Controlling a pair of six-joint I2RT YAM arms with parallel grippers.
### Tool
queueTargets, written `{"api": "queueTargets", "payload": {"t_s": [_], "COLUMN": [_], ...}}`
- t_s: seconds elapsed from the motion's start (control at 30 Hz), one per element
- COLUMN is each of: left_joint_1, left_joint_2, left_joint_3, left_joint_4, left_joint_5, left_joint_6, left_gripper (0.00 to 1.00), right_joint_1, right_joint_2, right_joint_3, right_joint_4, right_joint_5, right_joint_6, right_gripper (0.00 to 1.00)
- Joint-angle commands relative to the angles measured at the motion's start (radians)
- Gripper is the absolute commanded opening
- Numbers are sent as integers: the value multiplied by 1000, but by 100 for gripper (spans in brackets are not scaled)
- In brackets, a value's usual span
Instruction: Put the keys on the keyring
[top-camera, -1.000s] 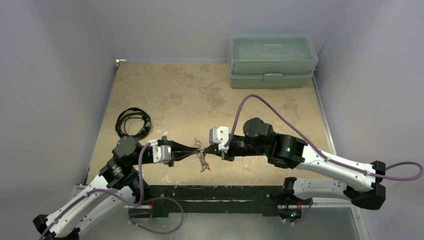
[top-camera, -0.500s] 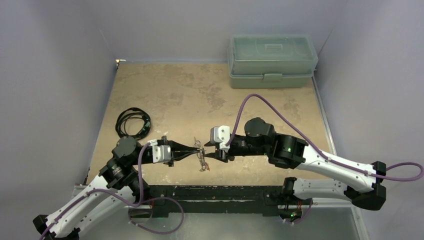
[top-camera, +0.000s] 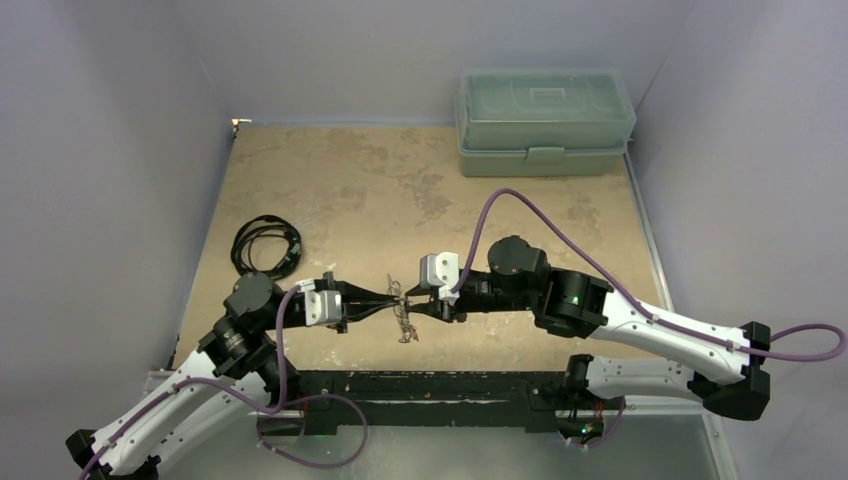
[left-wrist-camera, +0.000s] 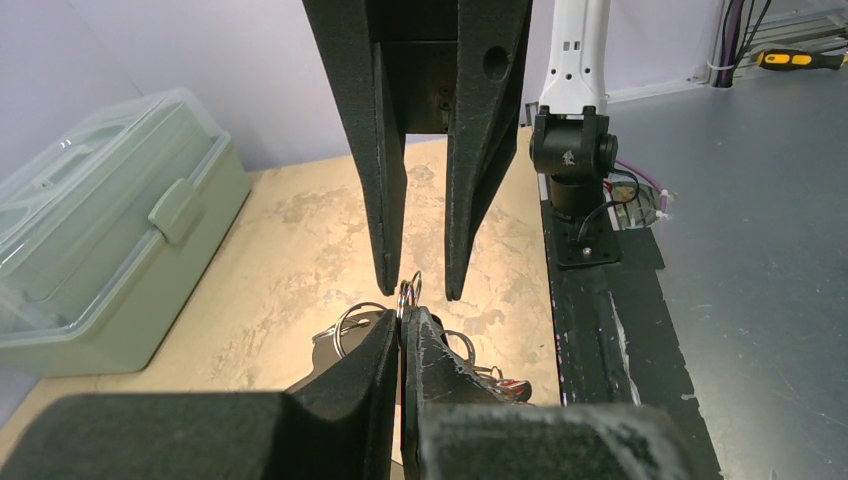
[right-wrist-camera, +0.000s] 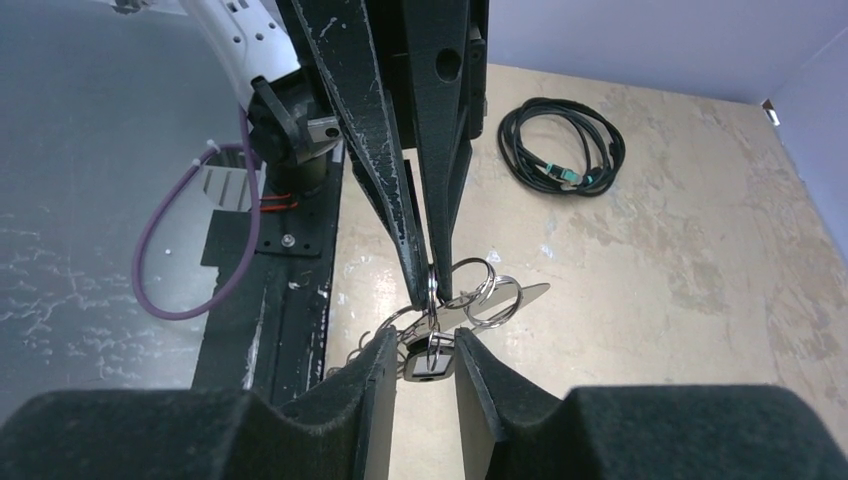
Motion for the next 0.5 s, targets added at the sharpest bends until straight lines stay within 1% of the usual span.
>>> {"api": "queueTargets", "payload": {"t_s": [0.0,0.33,0.47], "left_joint_1": [-4,-2,-3], "left_joint_2": [-2,-2,-1], "left_joint_3": [3,2,3], "left_joint_4": [62,63,62], "left_joint_5": [4,4,4], "left_joint_6": [7,6,6], "left_gripper": [0,0,0], "right_joint_1": [2,2,2], "right_joint_2": [4,23,24], "right_joint_3": [3,6,4], "right_joint_4": [49,55,57], "right_joint_5": [-30,-32,-29], "right_joint_6": [6,3,1], "right_gripper": [29,24,18]}}
